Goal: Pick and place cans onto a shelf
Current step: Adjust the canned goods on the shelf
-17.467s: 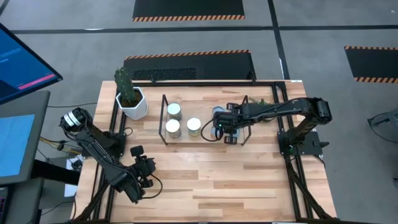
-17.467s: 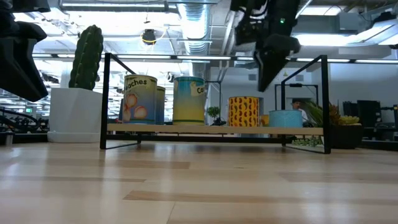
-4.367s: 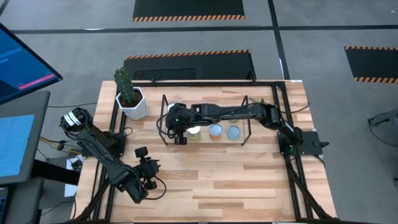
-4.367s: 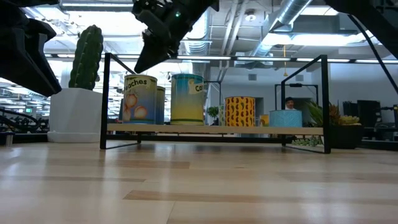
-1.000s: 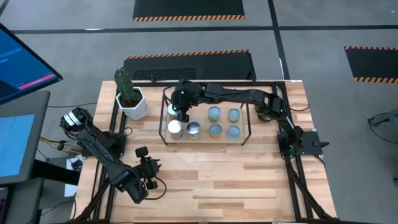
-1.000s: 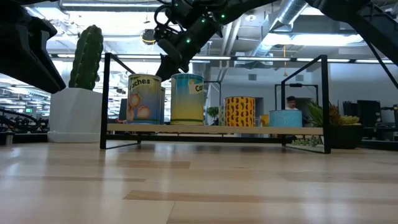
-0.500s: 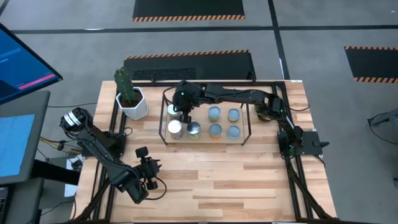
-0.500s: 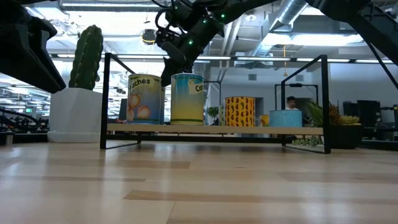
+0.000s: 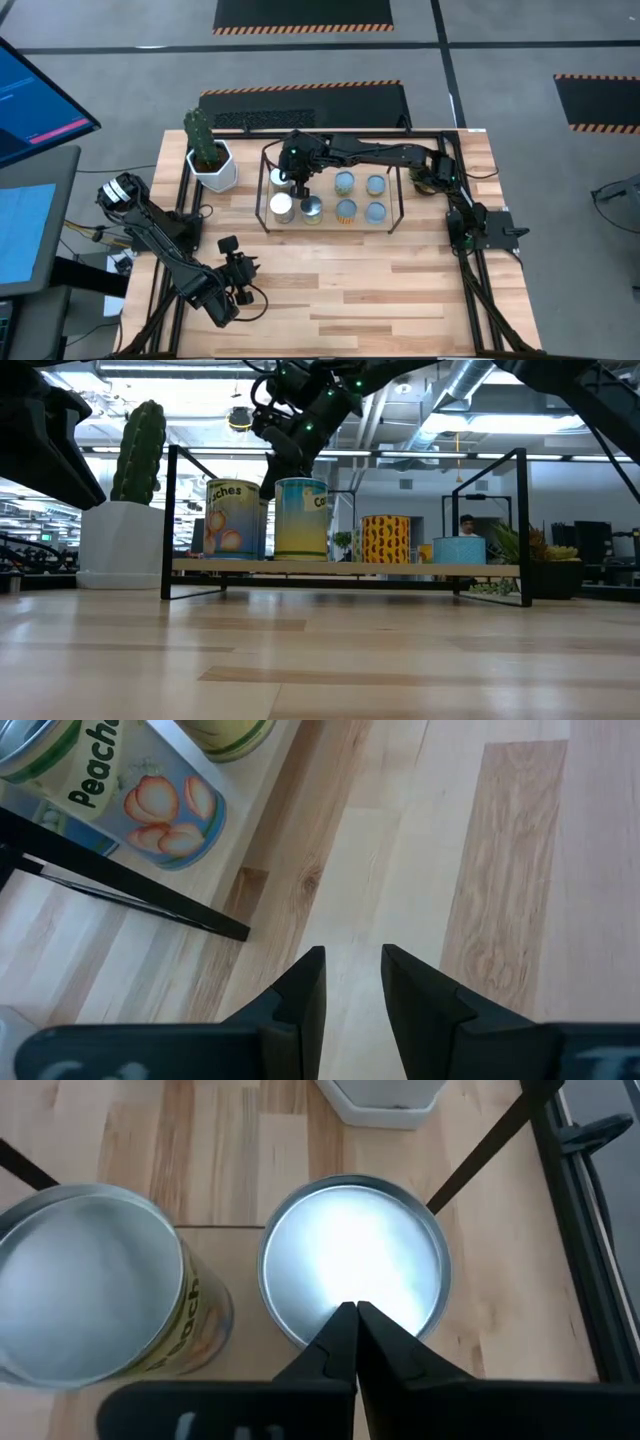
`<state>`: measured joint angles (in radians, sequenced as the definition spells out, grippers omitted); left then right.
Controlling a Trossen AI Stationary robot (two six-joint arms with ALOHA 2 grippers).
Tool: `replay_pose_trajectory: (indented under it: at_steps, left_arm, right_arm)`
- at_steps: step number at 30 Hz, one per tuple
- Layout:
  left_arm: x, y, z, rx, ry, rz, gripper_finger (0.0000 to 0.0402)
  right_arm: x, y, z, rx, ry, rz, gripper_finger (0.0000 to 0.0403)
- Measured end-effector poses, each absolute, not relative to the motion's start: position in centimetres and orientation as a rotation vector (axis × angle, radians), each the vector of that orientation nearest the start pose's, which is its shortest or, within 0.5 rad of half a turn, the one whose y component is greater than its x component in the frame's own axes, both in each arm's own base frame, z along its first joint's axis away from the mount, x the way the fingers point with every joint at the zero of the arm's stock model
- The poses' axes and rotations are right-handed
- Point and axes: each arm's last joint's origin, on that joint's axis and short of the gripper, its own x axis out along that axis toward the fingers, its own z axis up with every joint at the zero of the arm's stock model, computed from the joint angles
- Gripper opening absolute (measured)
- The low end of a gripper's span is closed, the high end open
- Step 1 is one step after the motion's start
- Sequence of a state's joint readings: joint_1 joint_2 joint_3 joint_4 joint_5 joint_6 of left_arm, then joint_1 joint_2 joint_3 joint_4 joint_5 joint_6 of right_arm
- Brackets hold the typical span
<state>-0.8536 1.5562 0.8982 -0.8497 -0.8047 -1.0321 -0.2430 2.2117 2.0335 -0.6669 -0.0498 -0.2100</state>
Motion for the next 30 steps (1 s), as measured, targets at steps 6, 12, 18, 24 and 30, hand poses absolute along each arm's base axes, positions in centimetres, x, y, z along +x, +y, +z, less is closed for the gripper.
replay_pose_trajectory:
  at_steps: [6,12,18,24,30]
  left_arm:
    - [18.2,-17.6,17.7,0.166,0.856,0.443,0.0089]
    - [18.1,-17.6,17.7,0.166,0.856,0.442,0.0089]
    - [18.1,-17.6,17.7,0.166,0.856,0.443,0.0089]
    - [18.1,-17.6,17.7,0.166,0.856,0.442,0.0089]
    - [18.1,-17.6,17.7,0.169,0.856,0.442,0.0089]
  right_arm:
    - [47.8,-11.6,26.0,-0.075,0.859,-0.094,0.0022]
    - [47.7,-11.5,26.6,-0.076,0.862,-0.094,0.0023]
    - [47.6,-11.4,26.5,-0.091,0.881,-0.119,0.0026]
    - [47.5,-11.2,26.4,-0.098,0.903,-0.123,0.0021]
    - [47.3,-10.4,28.6,-0.135,0.828,-0.114,0.0025]
